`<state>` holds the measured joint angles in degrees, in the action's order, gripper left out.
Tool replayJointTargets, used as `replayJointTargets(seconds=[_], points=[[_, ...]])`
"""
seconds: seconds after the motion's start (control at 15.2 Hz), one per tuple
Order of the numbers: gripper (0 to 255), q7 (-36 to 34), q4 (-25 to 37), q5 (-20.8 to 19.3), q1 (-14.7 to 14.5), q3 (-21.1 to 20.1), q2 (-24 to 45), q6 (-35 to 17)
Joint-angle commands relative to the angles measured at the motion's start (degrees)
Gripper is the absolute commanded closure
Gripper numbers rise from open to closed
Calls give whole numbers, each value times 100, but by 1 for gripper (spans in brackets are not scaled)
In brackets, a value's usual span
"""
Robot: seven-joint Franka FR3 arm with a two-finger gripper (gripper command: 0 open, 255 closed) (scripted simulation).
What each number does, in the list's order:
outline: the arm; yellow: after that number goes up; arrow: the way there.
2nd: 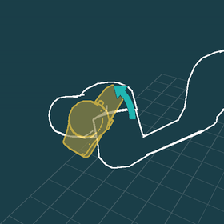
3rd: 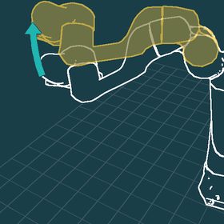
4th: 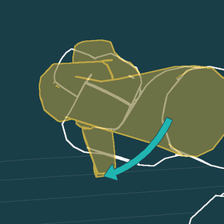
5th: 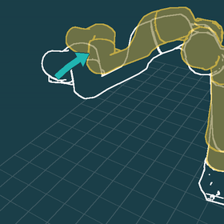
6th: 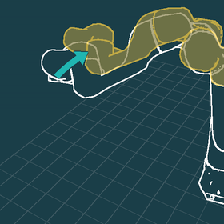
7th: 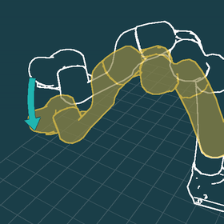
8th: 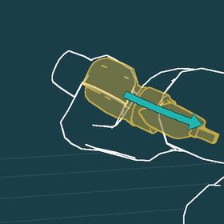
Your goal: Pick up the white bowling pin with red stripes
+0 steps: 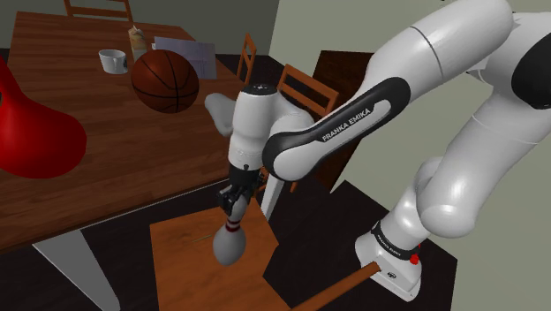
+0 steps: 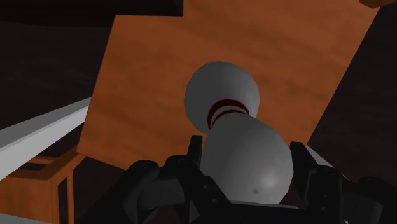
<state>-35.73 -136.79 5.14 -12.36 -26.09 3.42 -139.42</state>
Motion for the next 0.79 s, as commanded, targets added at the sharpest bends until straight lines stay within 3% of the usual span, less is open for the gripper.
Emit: replayJointTargets(seconds=[0.0,0.73], points=[[255,39,50,69,7,-8,-134,166],[255,177,296,308,22,10,-666,907]])
